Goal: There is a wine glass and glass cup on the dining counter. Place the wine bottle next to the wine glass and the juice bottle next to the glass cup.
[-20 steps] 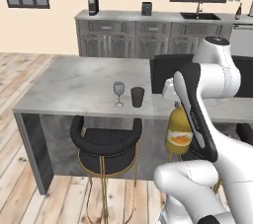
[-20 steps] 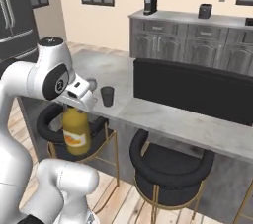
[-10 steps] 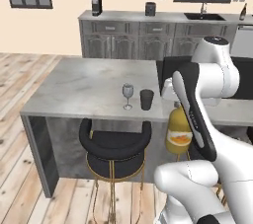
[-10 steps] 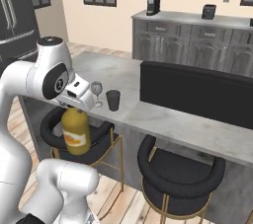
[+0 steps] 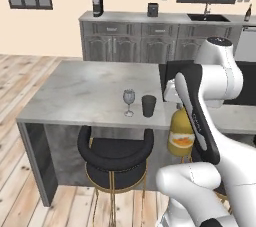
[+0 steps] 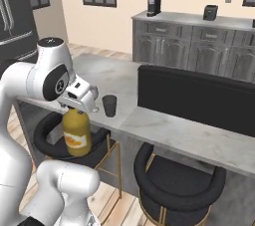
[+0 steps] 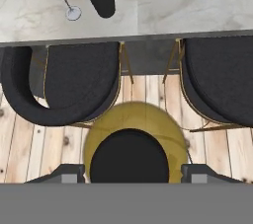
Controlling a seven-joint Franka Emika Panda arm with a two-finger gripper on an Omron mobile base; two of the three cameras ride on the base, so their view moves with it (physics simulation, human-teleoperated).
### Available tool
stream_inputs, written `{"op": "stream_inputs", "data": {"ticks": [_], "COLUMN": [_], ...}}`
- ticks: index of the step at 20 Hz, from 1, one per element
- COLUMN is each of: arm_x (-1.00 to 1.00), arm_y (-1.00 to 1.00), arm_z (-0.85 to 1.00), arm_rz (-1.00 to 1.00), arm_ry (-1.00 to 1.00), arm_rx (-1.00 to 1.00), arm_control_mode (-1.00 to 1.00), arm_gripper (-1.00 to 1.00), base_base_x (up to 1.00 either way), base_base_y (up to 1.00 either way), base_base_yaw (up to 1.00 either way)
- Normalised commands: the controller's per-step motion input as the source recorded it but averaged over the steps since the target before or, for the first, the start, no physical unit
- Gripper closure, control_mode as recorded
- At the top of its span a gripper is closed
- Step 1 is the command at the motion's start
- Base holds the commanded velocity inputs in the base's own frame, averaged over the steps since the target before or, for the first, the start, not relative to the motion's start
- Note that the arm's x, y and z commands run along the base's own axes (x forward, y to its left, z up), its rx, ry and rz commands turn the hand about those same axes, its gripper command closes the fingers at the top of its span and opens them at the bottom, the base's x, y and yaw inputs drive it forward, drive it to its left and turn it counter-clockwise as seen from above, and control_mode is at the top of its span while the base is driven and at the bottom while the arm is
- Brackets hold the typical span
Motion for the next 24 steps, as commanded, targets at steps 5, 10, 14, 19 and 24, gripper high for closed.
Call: {"op": "stream_inputs", "data": {"ticks": [5, 10, 14, 19, 24], "arm_x": [0.00, 0.00, 0.00, 0.00, 0.11], "arm_y": [0.00, 0.00, 0.00, 0.00, -0.06], "arm_z": [0.00, 0.00, 0.00, 0.00, 0.00], "arm_rz": [0.00, 0.00, 0.00, 0.00, 0.00], "arm_ry": [0.00, 0.00, 0.00, 0.00, 0.00], "arm_rx": [0.00, 0.00, 0.00, 0.00, 0.01], "arm_control_mode": [1.00, 1.00, 1.00, 1.00, -1.00], "arm_gripper": [1.00, 1.00, 1.00, 1.00, 1.00], "base_base_x": [0.33, 0.45, 0.18, 0.00, 0.09], "base_base_y": [-0.02, -0.04, -0.08, -0.03, -0.05], "base_base_yaw": [0.00, 0.00, 0.00, 0.00, 0.00]}}
